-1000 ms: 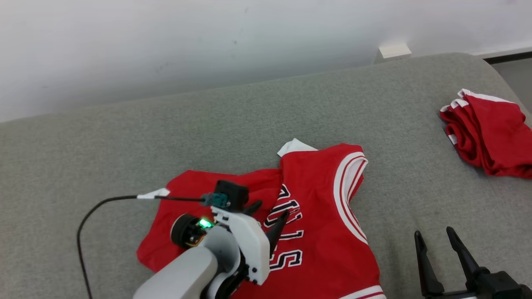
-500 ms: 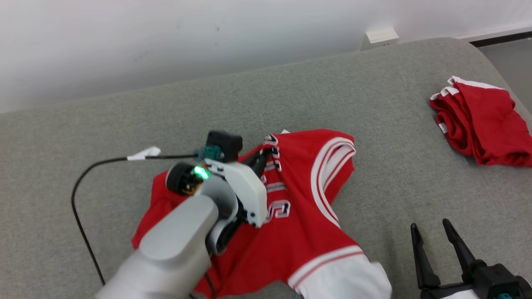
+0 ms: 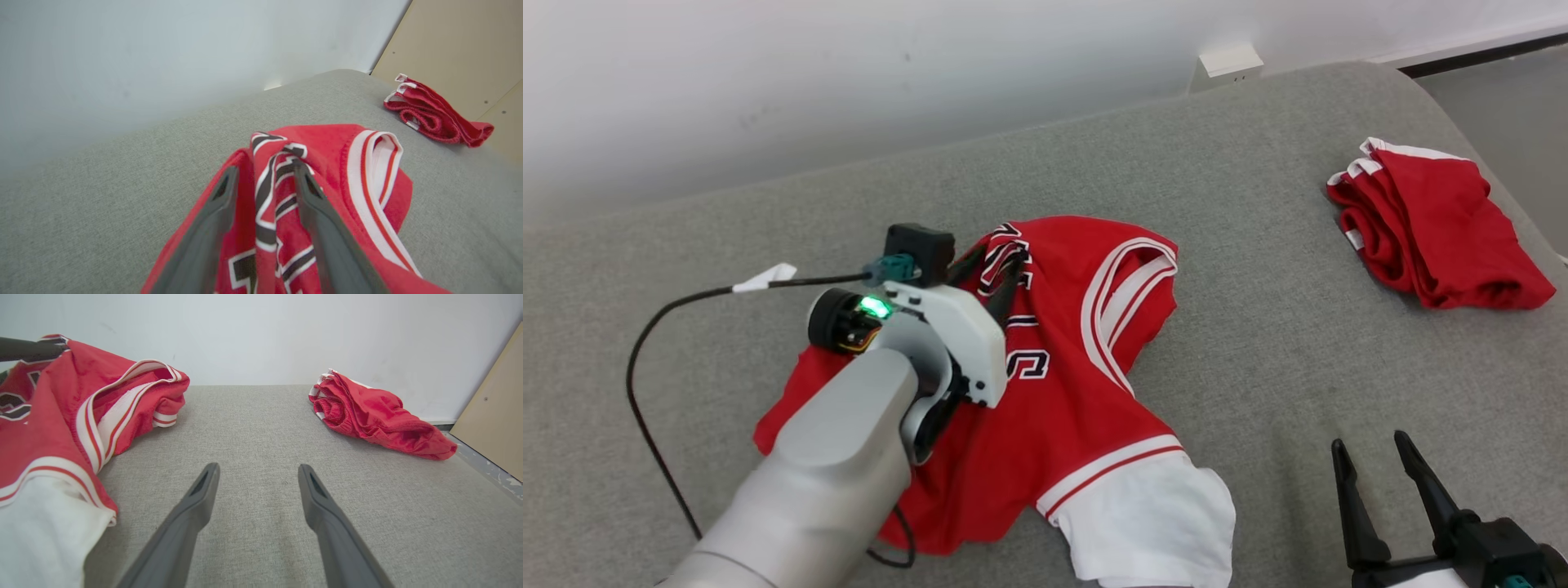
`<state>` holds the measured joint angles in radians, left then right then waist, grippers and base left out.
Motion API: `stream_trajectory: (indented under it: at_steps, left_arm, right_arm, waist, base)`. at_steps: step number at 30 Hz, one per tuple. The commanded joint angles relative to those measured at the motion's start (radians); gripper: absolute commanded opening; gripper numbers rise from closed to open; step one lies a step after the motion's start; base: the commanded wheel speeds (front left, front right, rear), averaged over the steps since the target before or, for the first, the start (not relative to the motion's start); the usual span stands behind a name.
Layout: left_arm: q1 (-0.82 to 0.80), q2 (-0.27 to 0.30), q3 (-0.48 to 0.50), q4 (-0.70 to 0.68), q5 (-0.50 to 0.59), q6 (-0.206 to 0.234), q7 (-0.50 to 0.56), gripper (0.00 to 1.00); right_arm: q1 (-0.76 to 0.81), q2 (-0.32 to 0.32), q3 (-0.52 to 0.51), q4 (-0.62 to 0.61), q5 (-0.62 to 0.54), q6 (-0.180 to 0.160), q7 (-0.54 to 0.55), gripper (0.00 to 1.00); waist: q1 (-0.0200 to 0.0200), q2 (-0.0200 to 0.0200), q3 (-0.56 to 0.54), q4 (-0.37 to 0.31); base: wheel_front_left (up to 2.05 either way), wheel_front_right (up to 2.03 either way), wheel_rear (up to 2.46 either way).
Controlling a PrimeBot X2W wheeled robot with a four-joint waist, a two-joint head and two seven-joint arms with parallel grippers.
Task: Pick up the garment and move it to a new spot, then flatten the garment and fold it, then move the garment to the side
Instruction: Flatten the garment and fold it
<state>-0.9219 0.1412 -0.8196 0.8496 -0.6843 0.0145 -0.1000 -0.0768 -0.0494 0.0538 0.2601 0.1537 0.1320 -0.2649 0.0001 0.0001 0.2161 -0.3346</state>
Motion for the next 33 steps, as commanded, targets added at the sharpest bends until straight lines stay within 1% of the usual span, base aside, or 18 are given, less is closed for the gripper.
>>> stream_trajectory:
  at_steps: [1, 5, 6, 10, 12, 14, 16, 19, 21, 24, 27, 33]
  left_arm:
    - [0.025, 0.021, 0.006, 0.010, -0.009, -0.008, -0.018, 1.00]
    - [0.059, 0.065, 0.029, -0.016, -0.029, -0.010, -0.050, 1.00]
    - [0.059, 0.065, 0.029, -0.016, -0.029, -0.010, -0.050, 1.00]
    - [0.115, 0.134, 0.054, -0.093, -0.048, 0.004, -0.072, 1.00]
    - [0.162, 0.174, 0.063, -0.147, -0.064, 0.014, -0.063, 1.00]
    - [0.217, 0.222, 0.074, -0.206, -0.069, 0.035, -0.049, 1.00]
    - [0.284, 0.265, 0.091, -0.269, -0.096, 0.059, -0.031, 1.00]
    - [0.371, 0.329, 0.122, -0.358, -0.130, 0.104, -0.015, 1.00]
    - [0.422, 0.362, 0.141, -0.406, -0.145, 0.137, -0.008, 1.00]
    - [0.482, 0.402, 0.160, -0.460, -0.169, 0.171, 0.002, 1.00]
    - [0.518, 0.422, 0.153, -0.490, -0.179, 0.178, 0.028, 1.00]
    - [0.530, 0.417, 0.135, -0.549, -0.191, 0.170, 0.068, 1.00]
  right_arm:
    - [0.020, -0.003, -0.014, 0.003, -0.005, -0.003, 0.001, 1.00]
    - [0.036, -0.003, -0.019, 0.002, -0.008, -0.003, 0.001, 1.00]
    - [0.036, -0.003, -0.019, 0.002, -0.008, -0.003, 0.001, 1.00]
    - [0.047, -0.003, -0.024, -0.004, -0.007, -0.003, 0.001, 1.00]
    - [0.055, -0.003, -0.026, -0.004, -0.005, -0.003, 0.001, 1.00]
    - [0.061, -0.003, -0.028, -0.005, -0.004, -0.003, 0.001, 1.00]
    - [0.064, -0.002, -0.028, -0.006, -0.002, -0.003, 0.001, 1.00]
    - [0.071, -0.003, -0.030, -0.008, -0.003, -0.003, 0.001, 1.00]
    - [0.072, -0.003, -0.030, -0.008, -0.009, -0.003, 0.001, 1.00]
    - [0.066, -0.003, -0.028, -0.010, -0.013, -0.003, 0.001, 1.00]
    - [0.057, -0.003, -0.025, -0.010, -0.018, -0.002, 0.001, 1.00]
    - [0.052, -0.003, -0.025, -0.010, -0.022, -0.003, 0.001, 1.00]
  waist:
    - [-0.0001, -0.0001, -0.011, 0.012]
    - [-0.0001, -0.0001, -0.037, 0.039]
    - [-0.0001, -0.0001, -0.037, 0.039]
    - [-0.0001, -0.0001, -0.057, 0.069]
    - [-0.0001, -0.0001, -0.065, 0.083]
    - [-0.0001, -0.0001, -0.070, 0.092]
    - [-0.0001, -0.0001, -0.072, 0.101]
    - [-0.0001, -0.0001, -0.071, 0.112]
    - [-0.0001, -0.0001, -0.069, 0.116]
    - [-0.0001, -0.0001, -0.062, 0.119]
    - [-0.0001, -0.0001, -0.054, 0.117]
    - [-0.0001, -0.0001, -0.047, 0.110]
  base:
    - [0.00, 0.00, 0.00]
    - [0.00, 0.00, 0.00]
    - [0.00, 0.00, 0.00]
    - [0.00, 0.00, 0.00]
    - [0.00, 0.00, 0.00]
    - [0.00, 0.00, 0.00]
    - [0.00, 0.00, 0.00]
    - [0.00, 0.00, 0.00]
    - [0.00, 0.00, 0.00]
    - [0.00, 0.00, 0.00]
    - [0.00, 0.00, 0.00]
    - [0.00, 0.00, 0.00]
